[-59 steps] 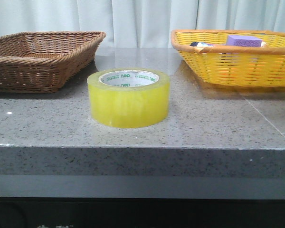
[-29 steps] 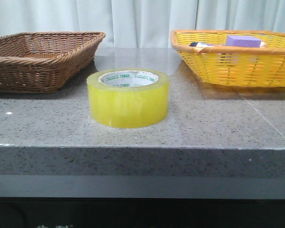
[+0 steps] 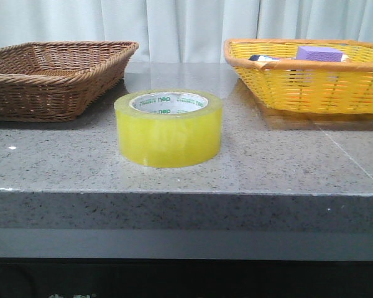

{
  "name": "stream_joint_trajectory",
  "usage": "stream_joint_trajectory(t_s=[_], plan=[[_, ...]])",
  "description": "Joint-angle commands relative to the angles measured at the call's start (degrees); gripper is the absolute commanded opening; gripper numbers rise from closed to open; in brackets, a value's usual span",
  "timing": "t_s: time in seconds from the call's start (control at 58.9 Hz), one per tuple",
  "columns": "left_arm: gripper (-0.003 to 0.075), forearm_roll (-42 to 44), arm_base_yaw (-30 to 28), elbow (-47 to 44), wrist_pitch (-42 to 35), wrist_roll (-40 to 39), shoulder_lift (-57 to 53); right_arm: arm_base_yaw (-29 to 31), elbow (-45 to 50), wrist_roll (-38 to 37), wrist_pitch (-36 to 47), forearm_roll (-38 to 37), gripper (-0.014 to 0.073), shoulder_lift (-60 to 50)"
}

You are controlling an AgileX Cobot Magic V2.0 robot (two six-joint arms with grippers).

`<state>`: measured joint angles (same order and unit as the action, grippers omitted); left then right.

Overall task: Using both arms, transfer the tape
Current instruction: 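Withdraw the right gripper upward away from the tape roll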

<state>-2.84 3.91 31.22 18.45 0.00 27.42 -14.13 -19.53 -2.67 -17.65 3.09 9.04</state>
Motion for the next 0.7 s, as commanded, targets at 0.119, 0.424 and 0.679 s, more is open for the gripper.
stream_joint_trajectory(t_s=[0.119, 0.424, 0.679], plan=[[0.0673, -0.65, 4.26, 13.83, 11.26, -0.41, 10.25, 0.17, -1.35, 0.09, 5.65, 0.33, -0.012, 0.57], [0.0673, -6.44, 17.1, 28.99, 27.89, -0.51, 28.37, 0.17, -1.35, 0.09, 5.89, 0.33, -0.012, 0.57], [0.0673, -6.91, 28.14, 36.54, 30.18, -4.14, 41.52, 0.17, -1.35, 0.09, 6.19, 0.33, -0.012, 0.57]])
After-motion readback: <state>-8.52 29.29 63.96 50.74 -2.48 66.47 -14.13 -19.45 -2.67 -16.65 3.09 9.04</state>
